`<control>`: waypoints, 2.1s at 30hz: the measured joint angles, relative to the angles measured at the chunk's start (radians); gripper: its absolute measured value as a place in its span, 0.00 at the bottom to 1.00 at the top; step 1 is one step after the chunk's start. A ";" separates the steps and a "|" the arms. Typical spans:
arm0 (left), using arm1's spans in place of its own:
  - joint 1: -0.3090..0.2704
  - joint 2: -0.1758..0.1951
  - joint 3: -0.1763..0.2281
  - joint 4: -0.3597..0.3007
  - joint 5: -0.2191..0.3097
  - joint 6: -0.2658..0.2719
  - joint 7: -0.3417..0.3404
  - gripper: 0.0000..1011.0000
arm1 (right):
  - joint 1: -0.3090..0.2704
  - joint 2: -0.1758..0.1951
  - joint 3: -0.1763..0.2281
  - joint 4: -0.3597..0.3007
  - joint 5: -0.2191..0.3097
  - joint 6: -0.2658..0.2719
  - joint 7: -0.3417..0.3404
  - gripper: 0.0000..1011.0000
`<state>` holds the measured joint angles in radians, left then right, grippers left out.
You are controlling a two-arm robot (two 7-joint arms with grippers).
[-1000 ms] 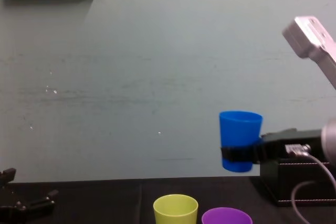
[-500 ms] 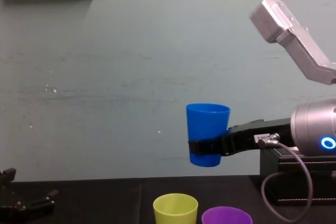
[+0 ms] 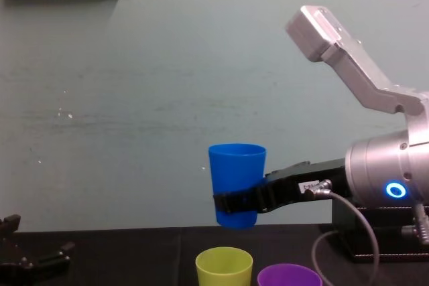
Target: Stack the three plastic cups sequentially using one hand.
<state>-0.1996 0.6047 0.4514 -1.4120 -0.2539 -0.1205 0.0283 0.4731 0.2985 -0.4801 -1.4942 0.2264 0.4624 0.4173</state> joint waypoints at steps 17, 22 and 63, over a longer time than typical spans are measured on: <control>0.000 0.000 0.000 0.000 0.000 0.000 0.000 0.99 | 0.011 0.004 -0.036 0.022 -0.005 0.008 0.013 0.69; 0.000 0.000 0.000 0.000 0.000 0.000 0.000 0.99 | 0.013 0.004 -0.046 0.029 -0.005 0.006 0.017 0.69; 0.000 0.000 0.000 0.000 0.000 0.000 0.000 0.99 | 0.019 -0.009 -0.074 0.088 -0.014 -0.012 0.027 0.69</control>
<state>-0.1995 0.6047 0.4514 -1.4120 -0.2539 -0.1205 0.0283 0.4919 0.2897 -0.5545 -1.4066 0.2121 0.4499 0.4447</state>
